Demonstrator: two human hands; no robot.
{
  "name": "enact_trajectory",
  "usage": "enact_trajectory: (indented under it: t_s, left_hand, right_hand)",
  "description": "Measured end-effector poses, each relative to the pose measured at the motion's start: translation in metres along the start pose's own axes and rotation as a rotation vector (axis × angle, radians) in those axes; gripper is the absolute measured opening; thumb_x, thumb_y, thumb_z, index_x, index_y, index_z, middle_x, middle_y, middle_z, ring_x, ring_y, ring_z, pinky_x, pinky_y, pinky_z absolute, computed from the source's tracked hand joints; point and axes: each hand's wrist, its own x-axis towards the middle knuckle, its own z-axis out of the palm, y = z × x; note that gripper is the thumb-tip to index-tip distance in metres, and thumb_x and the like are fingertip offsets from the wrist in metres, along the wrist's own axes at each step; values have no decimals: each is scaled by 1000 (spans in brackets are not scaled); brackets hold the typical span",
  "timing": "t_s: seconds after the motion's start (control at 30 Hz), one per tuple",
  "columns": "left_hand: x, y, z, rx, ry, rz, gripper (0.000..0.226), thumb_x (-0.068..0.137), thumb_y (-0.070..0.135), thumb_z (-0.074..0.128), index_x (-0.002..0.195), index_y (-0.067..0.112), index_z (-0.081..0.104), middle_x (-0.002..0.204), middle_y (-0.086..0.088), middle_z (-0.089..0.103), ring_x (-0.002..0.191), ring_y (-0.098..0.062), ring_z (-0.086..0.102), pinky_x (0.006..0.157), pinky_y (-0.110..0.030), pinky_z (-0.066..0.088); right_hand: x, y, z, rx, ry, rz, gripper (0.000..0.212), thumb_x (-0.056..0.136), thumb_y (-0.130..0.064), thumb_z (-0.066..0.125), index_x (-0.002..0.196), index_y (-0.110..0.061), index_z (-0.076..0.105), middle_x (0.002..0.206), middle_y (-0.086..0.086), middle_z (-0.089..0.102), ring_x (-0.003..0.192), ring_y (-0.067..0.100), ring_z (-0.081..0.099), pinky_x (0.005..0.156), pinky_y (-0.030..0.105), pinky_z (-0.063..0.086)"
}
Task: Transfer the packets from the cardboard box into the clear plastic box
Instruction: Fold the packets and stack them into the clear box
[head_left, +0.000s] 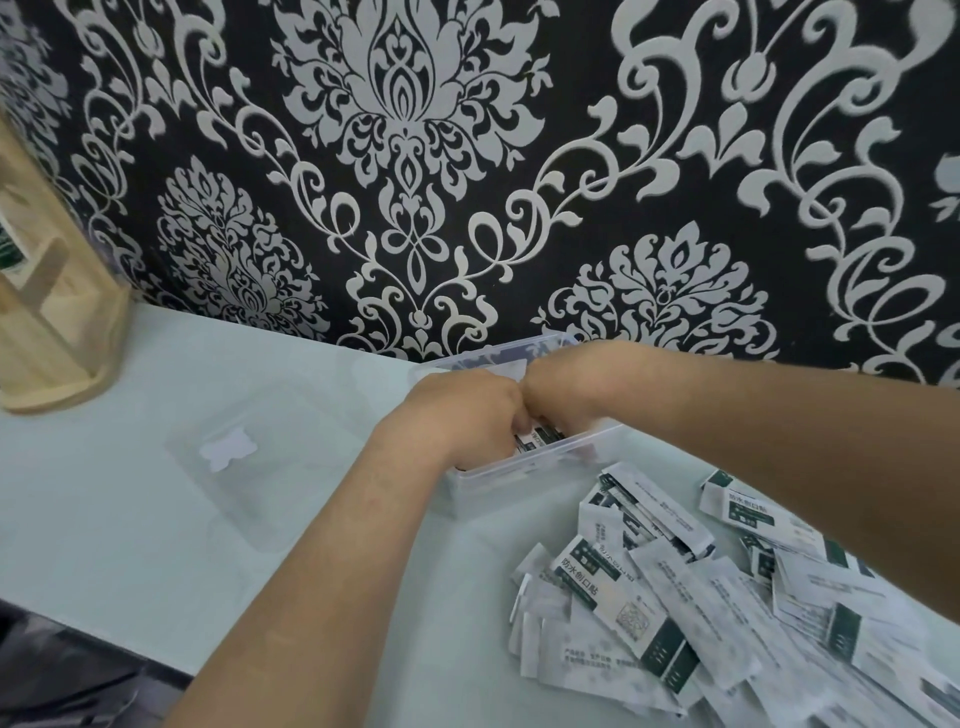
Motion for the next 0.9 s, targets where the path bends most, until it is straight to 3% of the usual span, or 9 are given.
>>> enact_trajectory:
  t_s: [0.27,0.33,0.4,0.43,0.53,0.63,0.73,0.8,0.9]
  left_hand:
    - [2,-1,1,-15,37,-20,33,81,23,49,104,35,69,108,11,67,105,-17,59,85,-37,53]
    - [2,-1,1,-15,37,-24,33,82,23,49,105,36,69,109,11,67,105,-17,59,86,-36,53]
    - [3,-2,2,-4,31,-25,31,82,24,48,103,35,68,109,11,67,105,-16,59,86,-36,53]
    - [4,-3,3,-2,30,-27,29,82,24,48,102,35,68,109,11,66,106,-16,59,86,-37,52]
    - [3,-4,1,-110,65,-57,33,85,24,50,109,39,67,117,8,64,107,-13,58,92,-35,50]
    - [-8,1,-15,-247,237,-55,34,91,14,49,109,33,70,100,11,67,74,-3,57,79,-23,48]
    - [-33,25,-36,-441,397,4,35,86,0,49,89,24,74,67,20,57,48,2,50,48,-8,36]
    - [-53,54,-45,-513,273,130,38,82,-5,48,79,24,73,65,19,59,54,10,53,47,-4,35]
    - [-67,96,-27,-310,-82,345,27,85,15,56,97,37,66,98,21,60,92,8,53,77,-9,43]
  right_hand:
    - [-1,3,0,56,8,-6,47,75,-27,83,116,-17,62,89,-6,59,78,18,56,69,29,46]
    - [-6,6,-2,79,36,7,34,81,-23,76,110,-11,65,100,0,67,72,16,59,54,19,50]
    - [-14,10,-7,161,83,12,17,89,-15,64,105,-10,67,101,4,70,51,8,55,31,11,38]
    - [-18,13,-10,236,133,5,14,91,-14,60,101,-13,69,99,5,70,45,7,55,31,11,39]
    - [-46,21,-5,601,407,9,11,93,-23,58,89,-23,68,83,-5,68,57,2,63,56,23,57]
    - [-95,27,14,915,658,10,14,93,-25,60,82,-20,68,68,-9,64,54,-7,56,53,10,47]
    - [-147,31,44,1096,626,41,13,91,-29,61,81,-24,69,70,-7,69,57,-1,60,60,16,52]
    - [-168,30,70,1098,512,92,11,90,-32,61,82,-30,68,74,-10,69,63,1,63,64,22,55]
    - [-175,19,102,1048,417,162,7,86,-40,64,89,-34,67,76,-11,68,70,8,63,69,27,54]
